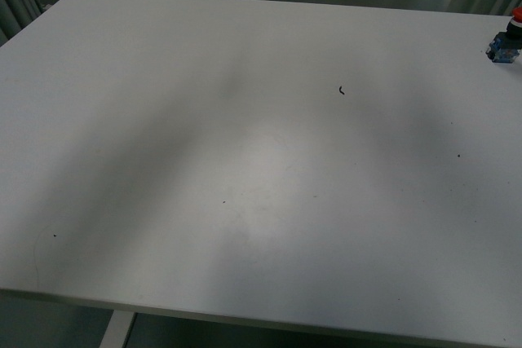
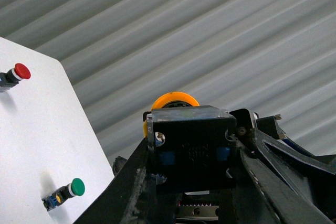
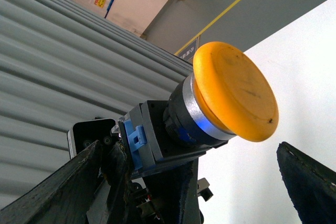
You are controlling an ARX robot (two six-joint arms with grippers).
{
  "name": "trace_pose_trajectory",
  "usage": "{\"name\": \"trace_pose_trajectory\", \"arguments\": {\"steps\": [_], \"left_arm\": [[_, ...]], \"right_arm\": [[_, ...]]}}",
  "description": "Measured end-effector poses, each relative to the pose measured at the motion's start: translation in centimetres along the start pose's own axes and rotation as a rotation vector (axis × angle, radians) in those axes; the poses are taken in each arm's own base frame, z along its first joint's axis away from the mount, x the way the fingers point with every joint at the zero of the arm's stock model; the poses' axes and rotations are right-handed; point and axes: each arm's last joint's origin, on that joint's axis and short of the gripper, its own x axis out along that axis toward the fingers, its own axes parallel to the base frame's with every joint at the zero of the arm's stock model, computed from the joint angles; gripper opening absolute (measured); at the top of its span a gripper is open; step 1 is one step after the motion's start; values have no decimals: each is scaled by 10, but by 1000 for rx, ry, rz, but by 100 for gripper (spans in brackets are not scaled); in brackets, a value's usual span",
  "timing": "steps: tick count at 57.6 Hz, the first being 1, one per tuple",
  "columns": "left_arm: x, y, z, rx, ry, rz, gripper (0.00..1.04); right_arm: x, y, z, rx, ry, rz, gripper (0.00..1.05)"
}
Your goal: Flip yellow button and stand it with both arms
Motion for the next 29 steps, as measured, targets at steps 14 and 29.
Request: {"name": "trace_pose_trajectory", "arguments": {"steps": [14, 29], "left_arm": [[0, 0, 0, 0, 0, 0, 35], [0, 0, 0, -2, -1, 1, 35]], "right_arm": [[5, 10, 2, -3, -12, 35, 97], [9, 11, 2, 37, -7, 36, 54]]}}
